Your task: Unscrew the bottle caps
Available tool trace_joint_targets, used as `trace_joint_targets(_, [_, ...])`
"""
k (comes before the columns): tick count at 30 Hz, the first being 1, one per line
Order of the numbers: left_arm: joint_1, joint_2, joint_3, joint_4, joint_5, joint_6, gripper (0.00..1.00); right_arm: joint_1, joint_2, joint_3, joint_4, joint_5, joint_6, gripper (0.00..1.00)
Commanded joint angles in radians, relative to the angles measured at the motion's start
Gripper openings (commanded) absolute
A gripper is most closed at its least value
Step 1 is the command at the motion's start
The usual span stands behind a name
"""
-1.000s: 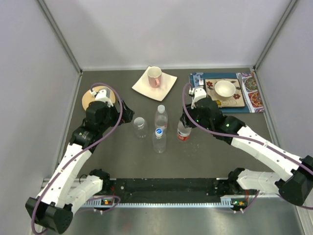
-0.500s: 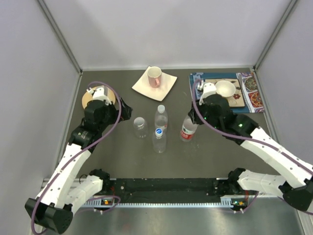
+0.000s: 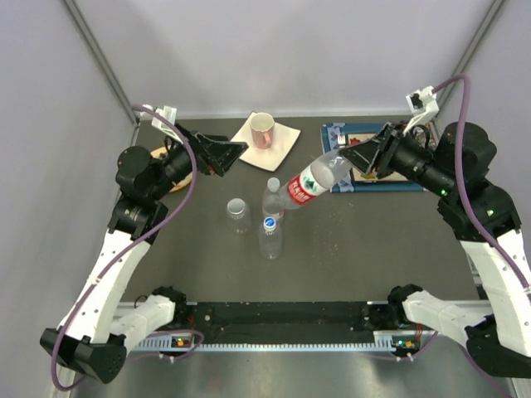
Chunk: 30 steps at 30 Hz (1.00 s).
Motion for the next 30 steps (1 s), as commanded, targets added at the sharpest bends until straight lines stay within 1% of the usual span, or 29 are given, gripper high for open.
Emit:
trace_joint_targets(1, [0.009,0.064,0.075,0.316,0.38,-0.122,0.99,-0.026,0.015,0.014,0.104,-0.388,0.144,0.0])
trace_joint_targets(2, [0.009,0.087,0.123,0.315,0.422,-0.136,0.99,-0.026,0.012,0.007,0.122,-0.402,0.157,0.0])
trace_joint_targets(3, [0.007,0.109,0.138,0.315,0.454,-0.165,0.99,-0.026,0.011,-0.002,0.146,-0.445,0.181,0.0])
trace_joint_targets(4, [0.005,0.139,0.147,0.318,0.496,-0.181,0.99,-0.026,0.011,-0.01,0.174,-0.456,0.189,0.0])
trace_joint_targets(8, [-0.034,0.173,0.126,0.341,0.572,-0.218,0.99,-0.026,0.011,-0.022,0.2,-0.467,0.203,0.0])
trace_joint_targets(11, [-0.08,0.179,0.106,0.338,0.623,-0.199,0.99,-0.026,0.02,-0.033,0.212,-0.464,0.203,0.0])
trace_joint_targets(12, [-0.096,0.176,0.103,0.318,0.625,-0.18,0.99,-0.027,0.026,-0.036,0.217,-0.465,0.206,0.0])
trace_joint_targets(13, [-0.111,0.176,0.108,0.249,0.622,-0.152,0.99,-0.026,0.028,-0.047,0.223,-0.465,0.206,0.0])
trace_joint_targets(14, [-0.14,0.175,0.109,0.209,0.602,-0.093,0.99,-0.027,0.029,-0.051,0.237,-0.464,0.209,0.0])
trace_joint_targets(17, [-0.177,0.167,0.099,0.135,0.57,-0.028,0.99,-0.026,0.029,-0.071,0.257,-0.453,0.214,0.0])
trace_joint_targets(26, [-0.26,0.173,0.042,0.129,0.548,0.012,0.99,-0.027,0.032,-0.096,0.297,-0.447,0.217,0.0])
trace_joint_targets(30, [-0.277,0.172,0.026,0.094,0.53,0.04,0.99,-0.026,0.031,-0.096,0.318,-0.46,0.226,0.0])
